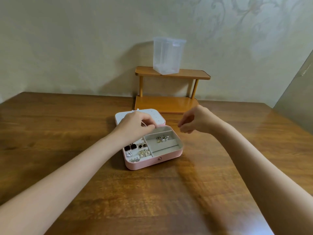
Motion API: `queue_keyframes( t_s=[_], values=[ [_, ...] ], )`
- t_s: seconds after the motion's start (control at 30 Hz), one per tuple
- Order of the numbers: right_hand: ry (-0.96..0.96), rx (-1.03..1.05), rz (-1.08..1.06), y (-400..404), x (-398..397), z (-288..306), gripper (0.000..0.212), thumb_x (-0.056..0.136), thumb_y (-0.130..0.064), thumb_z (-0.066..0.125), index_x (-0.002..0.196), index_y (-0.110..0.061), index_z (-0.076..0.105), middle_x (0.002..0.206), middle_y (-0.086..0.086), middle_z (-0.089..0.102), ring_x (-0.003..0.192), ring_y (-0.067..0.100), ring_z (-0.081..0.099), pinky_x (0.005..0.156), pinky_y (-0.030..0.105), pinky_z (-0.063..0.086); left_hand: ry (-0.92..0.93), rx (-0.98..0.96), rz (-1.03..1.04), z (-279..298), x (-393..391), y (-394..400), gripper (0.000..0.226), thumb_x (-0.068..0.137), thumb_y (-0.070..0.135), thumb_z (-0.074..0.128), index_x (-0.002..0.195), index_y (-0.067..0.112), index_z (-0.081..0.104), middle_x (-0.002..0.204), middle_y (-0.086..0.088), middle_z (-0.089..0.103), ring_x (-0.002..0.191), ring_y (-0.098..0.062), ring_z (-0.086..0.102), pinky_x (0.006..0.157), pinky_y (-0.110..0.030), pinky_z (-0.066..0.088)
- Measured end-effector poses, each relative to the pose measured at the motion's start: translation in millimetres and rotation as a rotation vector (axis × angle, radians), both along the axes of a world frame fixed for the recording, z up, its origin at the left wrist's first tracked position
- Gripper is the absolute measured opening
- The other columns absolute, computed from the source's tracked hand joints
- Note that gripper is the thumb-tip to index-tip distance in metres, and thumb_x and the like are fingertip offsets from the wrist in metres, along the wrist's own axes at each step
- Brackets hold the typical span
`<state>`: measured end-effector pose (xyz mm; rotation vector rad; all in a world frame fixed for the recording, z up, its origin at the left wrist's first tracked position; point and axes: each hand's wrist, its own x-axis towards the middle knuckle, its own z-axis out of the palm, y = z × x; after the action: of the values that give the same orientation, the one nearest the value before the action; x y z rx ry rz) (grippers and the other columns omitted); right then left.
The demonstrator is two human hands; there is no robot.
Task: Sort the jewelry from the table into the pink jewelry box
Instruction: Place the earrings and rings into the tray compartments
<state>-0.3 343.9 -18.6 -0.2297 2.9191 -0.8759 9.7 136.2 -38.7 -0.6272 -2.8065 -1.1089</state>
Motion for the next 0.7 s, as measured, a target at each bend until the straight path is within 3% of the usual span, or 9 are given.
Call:
queue_keyframes(
  t_s=[0.17, 0.3, 0.47, 0.57, 0.7],
  values=[
    [0.023, -0.076, 0.135, -38, 7, -5, 0.005, 0.076, -0.009, 0.074, 0.076, -0.012, 0.069, 0.070, -0.003, 0.066, 0.052, -0.001, 0.059, 0.049, 0.008, 0.045, -0.056, -0.038, -0.001, -4, 5, -12, 0.008, 0.084, 0.020, 0.065, 0.080, 0.027, 0.068, 0.079, 0.021, 0.061, 0.075, 0.003, 0.055, 0.062, -0.004, 0.039],
    [0.017, -0.182, 0.234, -55, 10, -7, 0.004, 0.077, -0.006, 0.073, 0.077, -0.005, 0.068, 0.068, 0.002, 0.069, 0.055, 0.004, 0.065, 0.058, 0.016, 0.054, -0.096, -0.080, 0.013, -1, 9, -33, 0.006, 0.082, 0.021, 0.069, 0.079, 0.027, 0.070, 0.078, 0.018, 0.065, 0.075, 0.003, 0.057, 0.060, -0.004, 0.040],
    [0.064, -0.090, 0.308, -78, 13, -11, 0.005, 0.078, -0.006, 0.072, 0.076, -0.005, 0.067, 0.067, 0.001, 0.069, 0.057, 0.003, 0.066, 0.064, 0.028, 0.059, -0.171, -0.146, -0.007, -3, 16, -51, 0.005, 0.078, 0.025, 0.072, 0.077, 0.029, 0.071, 0.084, 0.013, 0.068, 0.080, 0.000, 0.057, 0.065, -0.015, 0.043],
    [0.044, -0.079, 0.338, -85, 14, -10, 0.006, 0.078, -0.006, 0.072, 0.075, -0.005, 0.066, 0.063, -0.001, 0.066, 0.050, 0.001, 0.063, 0.050, 0.013, 0.049, -0.156, -0.197, -0.011, -6, 18, -53, 0.005, 0.078, 0.025, 0.073, 0.079, 0.030, 0.070, 0.080, 0.012, 0.065, 0.073, 0.001, 0.054, 0.057, -0.009, 0.038],
    [0.080, -0.016, 0.376, -95, 16, -14, 0.006, 0.078, -0.006, 0.073, 0.081, -0.005, 0.068, 0.065, -0.003, 0.064, 0.051, 0.002, 0.059, 0.054, 0.012, 0.050, -0.171, -0.215, -0.002, -10, 19, -57, 0.011, 0.077, 0.023, 0.075, 0.076, 0.031, 0.067, 0.076, 0.015, 0.063, 0.069, 0.001, 0.054, 0.058, -0.010, 0.038]
  ],
)
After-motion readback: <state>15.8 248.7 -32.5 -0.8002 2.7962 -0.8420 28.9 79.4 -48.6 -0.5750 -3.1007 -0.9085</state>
